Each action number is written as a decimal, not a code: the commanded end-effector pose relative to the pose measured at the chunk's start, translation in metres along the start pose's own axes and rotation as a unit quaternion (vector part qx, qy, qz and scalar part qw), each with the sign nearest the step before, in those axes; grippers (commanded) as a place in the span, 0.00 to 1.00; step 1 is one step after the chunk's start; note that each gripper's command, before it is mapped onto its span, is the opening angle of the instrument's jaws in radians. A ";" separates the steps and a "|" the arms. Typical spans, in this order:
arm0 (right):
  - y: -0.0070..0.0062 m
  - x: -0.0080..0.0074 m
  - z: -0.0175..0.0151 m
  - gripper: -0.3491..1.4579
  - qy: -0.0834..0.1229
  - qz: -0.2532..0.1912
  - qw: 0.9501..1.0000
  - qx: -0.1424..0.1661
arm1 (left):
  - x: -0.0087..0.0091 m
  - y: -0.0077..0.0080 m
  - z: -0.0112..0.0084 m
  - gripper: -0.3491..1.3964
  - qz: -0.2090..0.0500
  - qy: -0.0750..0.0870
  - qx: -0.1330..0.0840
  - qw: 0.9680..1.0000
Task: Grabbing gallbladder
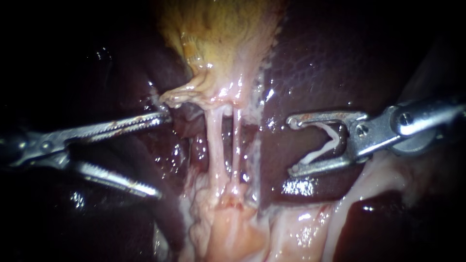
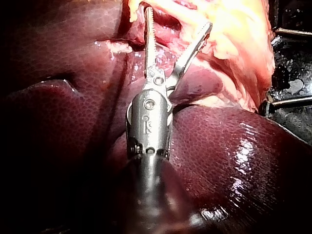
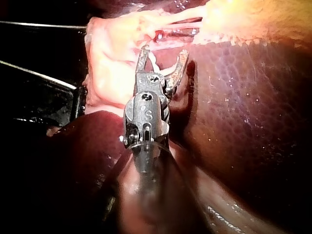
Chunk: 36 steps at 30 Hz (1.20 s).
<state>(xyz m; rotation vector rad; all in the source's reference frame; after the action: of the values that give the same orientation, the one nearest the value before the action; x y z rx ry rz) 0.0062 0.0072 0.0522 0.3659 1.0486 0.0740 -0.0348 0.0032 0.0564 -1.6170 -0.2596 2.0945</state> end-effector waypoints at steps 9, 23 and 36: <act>0.0000 0.0000 0.0001 0.47 0.001 0.000 1.000 0.000 | 0.0021 -0.0024 -0.0016 0.59 -0.009 -0.004 0.016 1.000; 0.0000 -0.0001 0.0000 0.47 0.001 0.000 1.000 0.000 | 0.0012 -0.0069 0.0004 0.37 -0.027 -0.014 0.065 0.997; 0.0000 -0.0001 0.0000 0.47 0.001 0.000 1.000 0.000 | -0.0001 -0.0074 0.0029 0.18 -0.040 -0.017 0.071 0.997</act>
<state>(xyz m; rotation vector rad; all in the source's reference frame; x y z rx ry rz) 0.0062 0.0072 0.0523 0.3653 1.0501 0.0736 -0.0357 0.0100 0.0605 -1.4670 -0.1803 2.0348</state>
